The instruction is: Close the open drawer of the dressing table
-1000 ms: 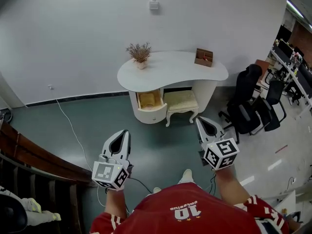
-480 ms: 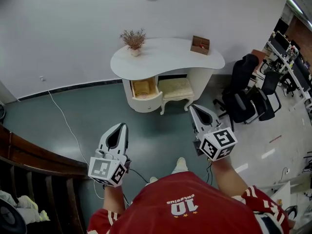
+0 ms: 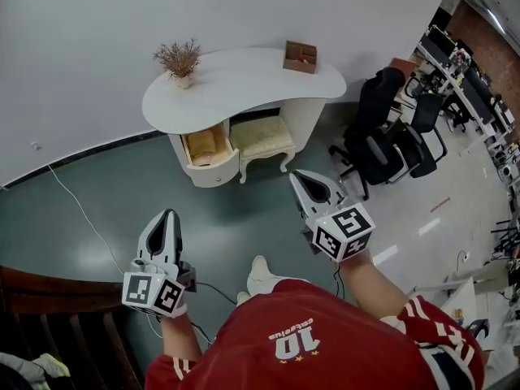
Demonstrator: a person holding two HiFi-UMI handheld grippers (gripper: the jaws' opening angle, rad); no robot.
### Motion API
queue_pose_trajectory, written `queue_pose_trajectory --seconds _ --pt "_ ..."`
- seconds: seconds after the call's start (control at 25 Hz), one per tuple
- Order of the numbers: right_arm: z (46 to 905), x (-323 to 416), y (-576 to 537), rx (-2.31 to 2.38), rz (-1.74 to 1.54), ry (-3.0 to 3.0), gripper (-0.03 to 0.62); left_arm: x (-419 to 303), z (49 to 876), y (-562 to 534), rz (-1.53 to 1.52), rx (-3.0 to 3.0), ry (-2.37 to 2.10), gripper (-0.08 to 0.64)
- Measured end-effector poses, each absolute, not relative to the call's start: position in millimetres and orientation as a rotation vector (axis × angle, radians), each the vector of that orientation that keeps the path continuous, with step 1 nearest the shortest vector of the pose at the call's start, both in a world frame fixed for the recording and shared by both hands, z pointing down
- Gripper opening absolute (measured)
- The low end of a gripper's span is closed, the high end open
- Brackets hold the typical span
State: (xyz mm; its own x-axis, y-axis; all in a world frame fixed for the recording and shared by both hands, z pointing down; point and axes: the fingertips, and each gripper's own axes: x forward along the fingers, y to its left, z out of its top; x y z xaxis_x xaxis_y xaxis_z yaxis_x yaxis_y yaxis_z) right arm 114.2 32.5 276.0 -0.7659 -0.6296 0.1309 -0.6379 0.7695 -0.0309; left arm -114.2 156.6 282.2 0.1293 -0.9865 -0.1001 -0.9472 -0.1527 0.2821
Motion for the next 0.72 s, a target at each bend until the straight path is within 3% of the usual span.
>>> queue_pose_trajectory --seconds 0.72 --pt "288 68 -111 0.83 0.349 -3.001 0.006 -119 264 31 -0.062 2.215 -2.072 0.0"
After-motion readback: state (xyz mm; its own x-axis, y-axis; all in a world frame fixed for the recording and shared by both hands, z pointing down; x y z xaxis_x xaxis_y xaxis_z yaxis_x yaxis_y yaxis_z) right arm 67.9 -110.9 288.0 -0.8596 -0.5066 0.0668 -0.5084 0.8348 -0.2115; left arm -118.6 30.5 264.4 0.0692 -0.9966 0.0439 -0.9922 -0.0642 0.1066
